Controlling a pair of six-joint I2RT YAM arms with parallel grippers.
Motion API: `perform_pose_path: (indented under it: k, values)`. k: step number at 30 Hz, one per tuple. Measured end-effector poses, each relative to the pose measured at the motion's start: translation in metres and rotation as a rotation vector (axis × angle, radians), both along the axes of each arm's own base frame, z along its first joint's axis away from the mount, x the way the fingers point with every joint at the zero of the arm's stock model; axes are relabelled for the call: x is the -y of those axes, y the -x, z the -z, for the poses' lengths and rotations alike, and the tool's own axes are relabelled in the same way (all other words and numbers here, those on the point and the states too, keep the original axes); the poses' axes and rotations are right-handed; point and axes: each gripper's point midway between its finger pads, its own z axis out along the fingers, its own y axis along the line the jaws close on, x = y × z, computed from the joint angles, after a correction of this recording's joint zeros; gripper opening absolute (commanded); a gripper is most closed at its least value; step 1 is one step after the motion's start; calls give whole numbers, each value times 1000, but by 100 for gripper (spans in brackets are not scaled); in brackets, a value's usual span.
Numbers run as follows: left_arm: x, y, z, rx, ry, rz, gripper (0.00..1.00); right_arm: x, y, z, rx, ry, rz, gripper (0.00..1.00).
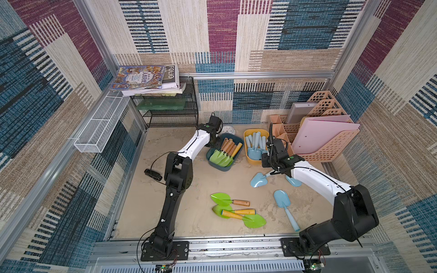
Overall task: Sort the small shovels by color and place them into the storage box
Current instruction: Adjust the storage box at the center of the board.
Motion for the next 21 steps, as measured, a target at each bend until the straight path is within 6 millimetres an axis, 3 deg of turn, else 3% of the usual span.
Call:
perform_pose_path:
  k: [6, 10, 14, 21]
  values:
    - [-3, 7, 13, -44, 22, -84, 46, -2, 3, 3, -14, -6, 5, 39]
    - [-10, 26, 32, -120, 33, -170, 46, 2, 6, 6, -29, -16, 34, 39]
    - [-12, 48, 38, -176, 89, -269, 48, 14, 12, 16, -71, -19, 81, 40]
    - [6, 79, 44, -222, 225, -392, 48, 39, 32, 25, -121, -53, 164, 42]
